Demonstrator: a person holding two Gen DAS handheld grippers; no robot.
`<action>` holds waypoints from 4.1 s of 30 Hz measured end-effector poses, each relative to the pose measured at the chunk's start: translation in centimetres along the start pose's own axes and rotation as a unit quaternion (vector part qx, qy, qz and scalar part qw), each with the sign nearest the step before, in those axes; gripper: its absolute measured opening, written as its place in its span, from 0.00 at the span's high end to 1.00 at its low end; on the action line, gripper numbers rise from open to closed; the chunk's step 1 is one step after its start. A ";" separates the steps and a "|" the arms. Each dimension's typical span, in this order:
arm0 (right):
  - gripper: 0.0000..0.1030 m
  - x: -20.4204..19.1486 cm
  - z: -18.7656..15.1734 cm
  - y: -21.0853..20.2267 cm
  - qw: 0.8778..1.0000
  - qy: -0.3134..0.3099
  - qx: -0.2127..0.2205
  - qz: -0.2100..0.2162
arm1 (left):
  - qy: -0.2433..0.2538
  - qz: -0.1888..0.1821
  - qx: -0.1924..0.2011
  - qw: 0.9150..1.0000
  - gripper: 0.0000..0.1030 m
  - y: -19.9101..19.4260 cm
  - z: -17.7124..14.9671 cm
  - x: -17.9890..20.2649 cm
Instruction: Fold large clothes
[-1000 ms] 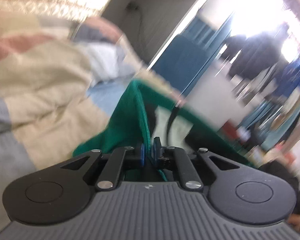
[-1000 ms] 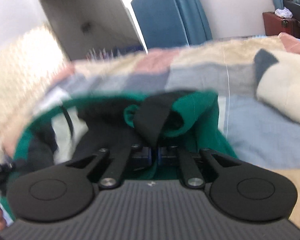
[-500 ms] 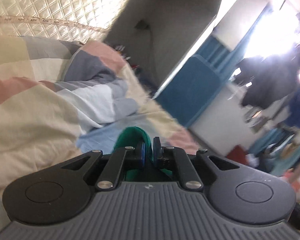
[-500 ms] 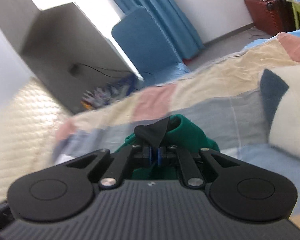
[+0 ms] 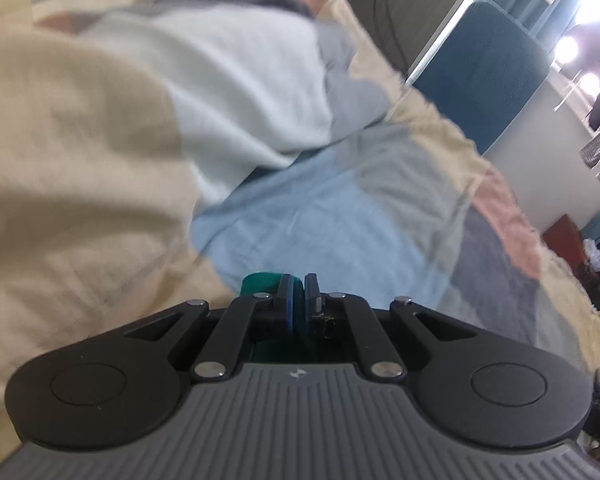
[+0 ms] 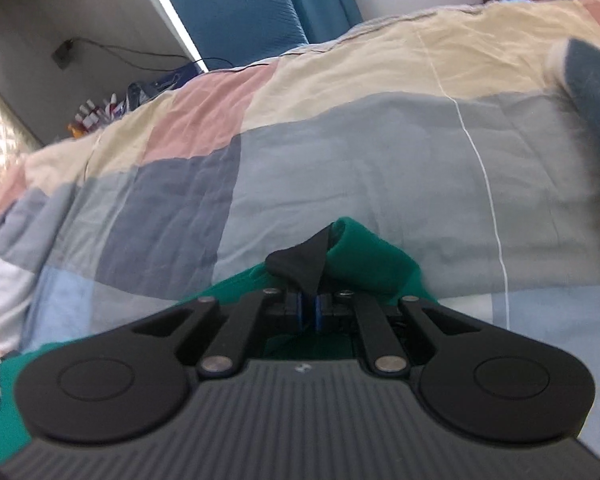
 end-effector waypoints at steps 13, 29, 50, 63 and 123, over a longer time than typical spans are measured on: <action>0.43 -0.4 -1.0 -7.8 0.998 -0.002 0.004 0.057 | 0.007 -0.059 0.042 0.997 0.43 -12.3 -2.4 0.4; 0.43 5.0 -7.4 -21.5 0.997 -0.007 0.039 0.072 | 0.005 -0.135 0.072 0.988 0.38 -26.4 -15.4 3.3; 0.95 3.3 -8.3 -18.7 0.996 -0.023 0.055 0.066 | 0.037 -0.117 0.100 0.987 0.94 -24.6 -15.1 3.8; 0.95 6.1 -10.2 -14.9 0.999 -0.036 0.015 0.001 | 0.025 -0.078 0.047 0.996 0.93 -21.5 -16.5 1.4; 0.30 1.1 -18.5 -13.5 0.922 0.306 -0.158 0.177 | -0.244 -0.176 0.043 0.953 0.57 -18.7 -21.9 1.3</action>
Point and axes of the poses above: each gripper's, at about its wrist camera, not at the fingertips, and y roughly the way its jaws point, x to its right, z to its top, the point moved 10 cm from there along y, roughly the way its jaws point, and after that the axes turned 8 degrees about -z, right-handed, at the moved point
